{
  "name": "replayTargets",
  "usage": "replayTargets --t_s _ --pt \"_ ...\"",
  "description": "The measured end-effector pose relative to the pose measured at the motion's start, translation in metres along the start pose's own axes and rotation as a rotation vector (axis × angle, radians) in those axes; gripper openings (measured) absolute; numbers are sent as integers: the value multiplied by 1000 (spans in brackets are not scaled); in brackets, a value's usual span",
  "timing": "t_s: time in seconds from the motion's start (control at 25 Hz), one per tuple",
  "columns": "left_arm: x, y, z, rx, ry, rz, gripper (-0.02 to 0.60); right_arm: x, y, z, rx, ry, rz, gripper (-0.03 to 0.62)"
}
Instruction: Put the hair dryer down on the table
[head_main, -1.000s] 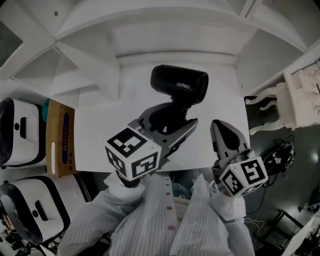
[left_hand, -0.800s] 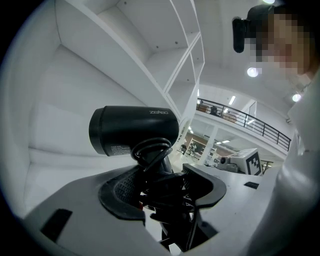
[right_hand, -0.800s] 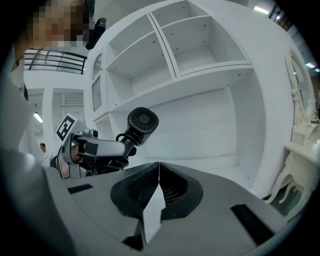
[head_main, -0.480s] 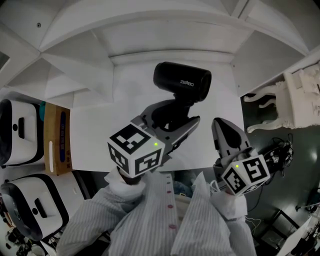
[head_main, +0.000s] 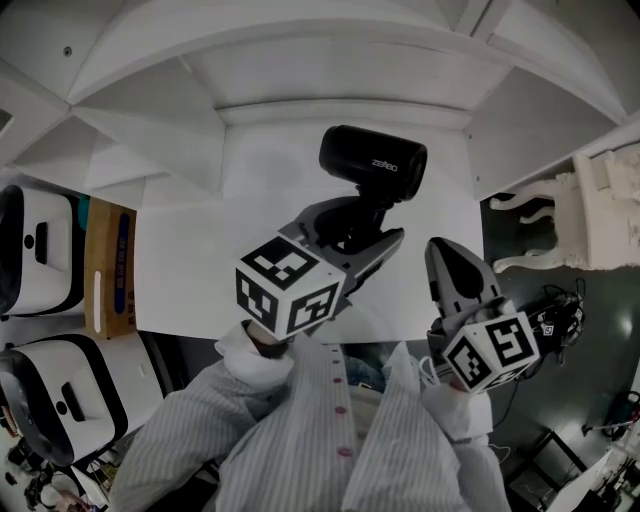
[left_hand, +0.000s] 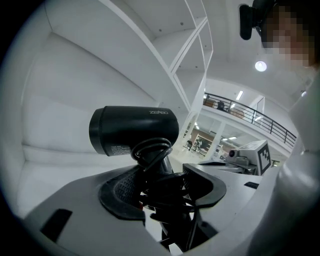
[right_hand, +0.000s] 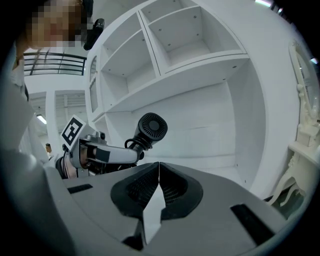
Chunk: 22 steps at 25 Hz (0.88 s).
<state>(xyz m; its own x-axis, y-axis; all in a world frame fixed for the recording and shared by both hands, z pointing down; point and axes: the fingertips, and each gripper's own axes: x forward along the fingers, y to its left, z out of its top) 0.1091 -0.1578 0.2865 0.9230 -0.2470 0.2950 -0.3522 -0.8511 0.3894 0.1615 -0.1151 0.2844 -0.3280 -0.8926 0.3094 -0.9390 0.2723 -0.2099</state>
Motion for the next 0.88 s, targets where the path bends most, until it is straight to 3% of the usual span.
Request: replayTargets --t_s 0.48,0.88 --pt "55 21 -46 -23 134 41 247 -1 -23 -21 60 28 19 12" --pt "101 39 -110 -79 283 42 247 -2 -45 -49 116 79 6 12"
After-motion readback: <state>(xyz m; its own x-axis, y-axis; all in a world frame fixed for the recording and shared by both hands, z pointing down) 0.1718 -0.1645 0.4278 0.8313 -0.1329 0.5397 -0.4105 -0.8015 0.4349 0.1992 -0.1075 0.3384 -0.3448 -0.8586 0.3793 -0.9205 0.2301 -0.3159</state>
